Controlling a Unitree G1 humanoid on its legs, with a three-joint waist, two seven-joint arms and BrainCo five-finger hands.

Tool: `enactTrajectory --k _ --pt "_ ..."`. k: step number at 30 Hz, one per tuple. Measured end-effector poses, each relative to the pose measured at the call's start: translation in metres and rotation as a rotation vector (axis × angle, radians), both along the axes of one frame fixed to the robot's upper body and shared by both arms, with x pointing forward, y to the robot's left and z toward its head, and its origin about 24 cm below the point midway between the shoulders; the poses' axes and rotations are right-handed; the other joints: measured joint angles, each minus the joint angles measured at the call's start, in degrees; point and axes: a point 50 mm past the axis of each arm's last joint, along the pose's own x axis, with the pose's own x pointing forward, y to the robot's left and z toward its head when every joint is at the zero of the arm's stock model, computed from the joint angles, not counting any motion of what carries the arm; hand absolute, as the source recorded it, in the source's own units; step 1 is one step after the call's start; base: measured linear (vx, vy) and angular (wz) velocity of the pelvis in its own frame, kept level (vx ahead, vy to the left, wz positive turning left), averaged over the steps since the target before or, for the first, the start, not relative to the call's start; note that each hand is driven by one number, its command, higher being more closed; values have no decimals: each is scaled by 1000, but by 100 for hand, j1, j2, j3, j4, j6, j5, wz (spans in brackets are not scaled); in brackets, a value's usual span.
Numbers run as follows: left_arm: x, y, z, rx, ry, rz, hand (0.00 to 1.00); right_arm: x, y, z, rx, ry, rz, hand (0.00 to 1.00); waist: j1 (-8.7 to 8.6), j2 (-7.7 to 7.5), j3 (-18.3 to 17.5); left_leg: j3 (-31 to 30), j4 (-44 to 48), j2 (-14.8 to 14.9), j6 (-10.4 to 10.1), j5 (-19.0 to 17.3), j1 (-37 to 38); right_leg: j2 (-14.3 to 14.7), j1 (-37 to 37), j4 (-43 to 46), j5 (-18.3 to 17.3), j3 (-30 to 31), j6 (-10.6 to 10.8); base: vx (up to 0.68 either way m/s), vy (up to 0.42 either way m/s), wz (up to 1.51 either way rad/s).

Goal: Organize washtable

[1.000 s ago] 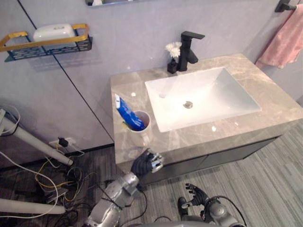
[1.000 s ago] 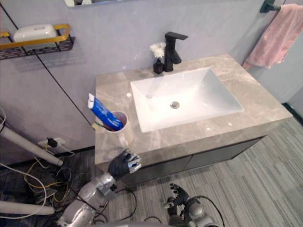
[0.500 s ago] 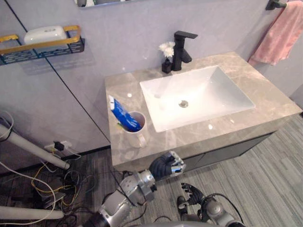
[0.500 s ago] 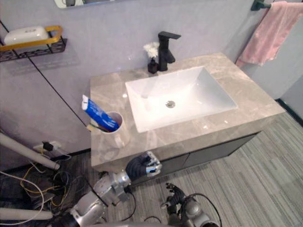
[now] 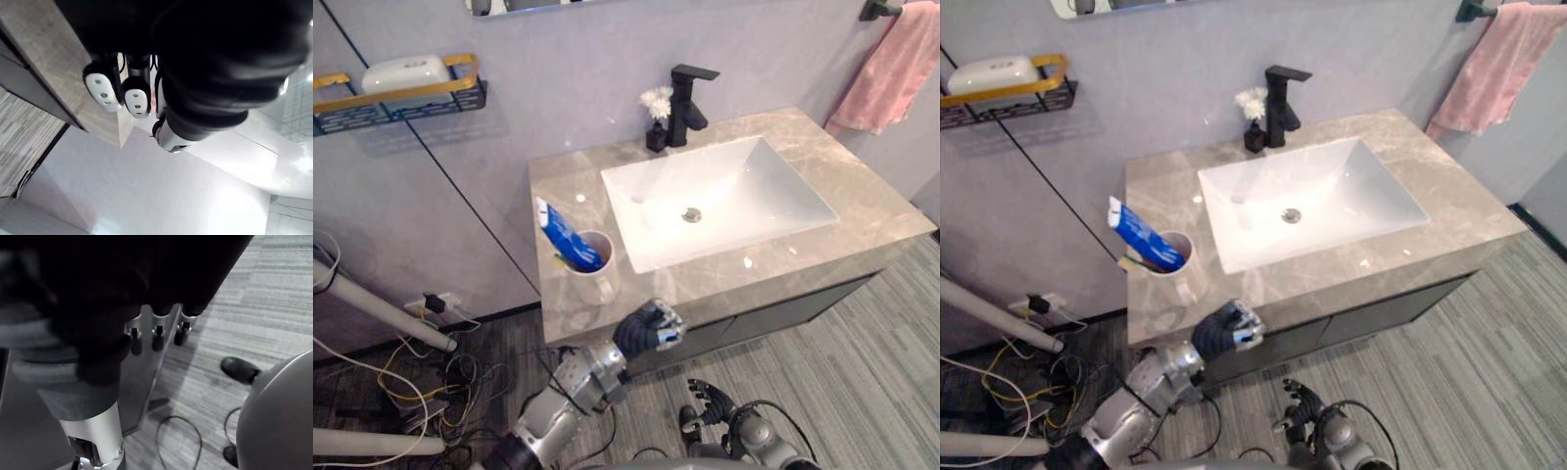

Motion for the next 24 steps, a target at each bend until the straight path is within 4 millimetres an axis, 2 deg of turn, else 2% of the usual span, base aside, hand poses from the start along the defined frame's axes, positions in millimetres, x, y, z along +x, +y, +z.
enactTrajectory --k 8,15,24 --pt "0 10 3 52 -50 77 100 0 -1 0 2 1 -9 0 9 0 0 -70 5 1 1 0 -1 -6 30 16 -1 -71 0 0 0 4" --pt "-1 8 9 97 -119 69 100 0 -7 0 4 -2 -49 0 11 0 0 -88 6 7 1 0 -4 -5 35 16 -2 -85 -1 0 0 1" --pt "3 14 12 126 -156 102 100 0 -8 0 5 1 -57 0 12 -1 0 -87 5 8 1 0 -4 -3 35 17 -2 -85 -1 0 0 0"
